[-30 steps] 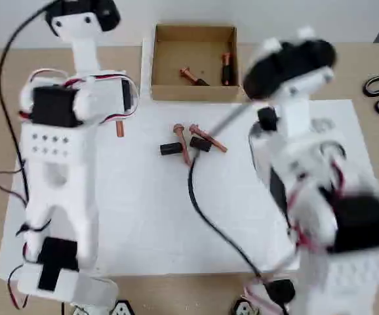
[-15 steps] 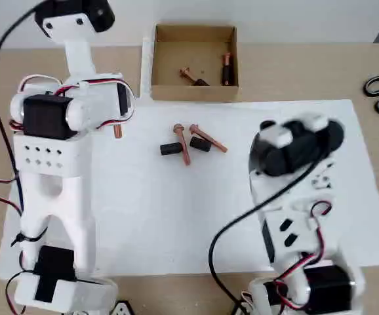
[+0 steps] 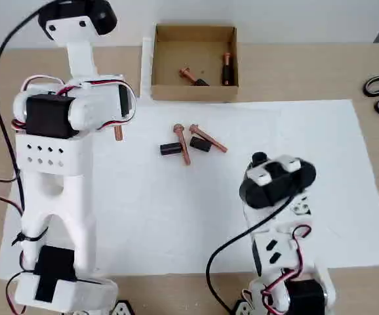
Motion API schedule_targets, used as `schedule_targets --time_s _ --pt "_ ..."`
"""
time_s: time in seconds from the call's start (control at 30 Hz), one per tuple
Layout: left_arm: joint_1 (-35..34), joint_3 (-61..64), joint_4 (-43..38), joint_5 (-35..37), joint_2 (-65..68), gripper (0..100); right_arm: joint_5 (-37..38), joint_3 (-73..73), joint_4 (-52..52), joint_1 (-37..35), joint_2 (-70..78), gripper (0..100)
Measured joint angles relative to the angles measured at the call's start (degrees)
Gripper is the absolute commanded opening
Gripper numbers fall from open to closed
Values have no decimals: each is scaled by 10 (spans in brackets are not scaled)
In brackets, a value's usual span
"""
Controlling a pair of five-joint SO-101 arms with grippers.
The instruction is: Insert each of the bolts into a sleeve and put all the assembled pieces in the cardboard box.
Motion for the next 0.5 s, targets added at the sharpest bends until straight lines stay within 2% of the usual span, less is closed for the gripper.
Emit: schedule_targets --time_s 0.2,0.5 --pt "0 0 0 6 0 6 0 55 -35 3 0 4" --pt "18 0 0 6 -14 6 0 148 -251 -3 0 4"
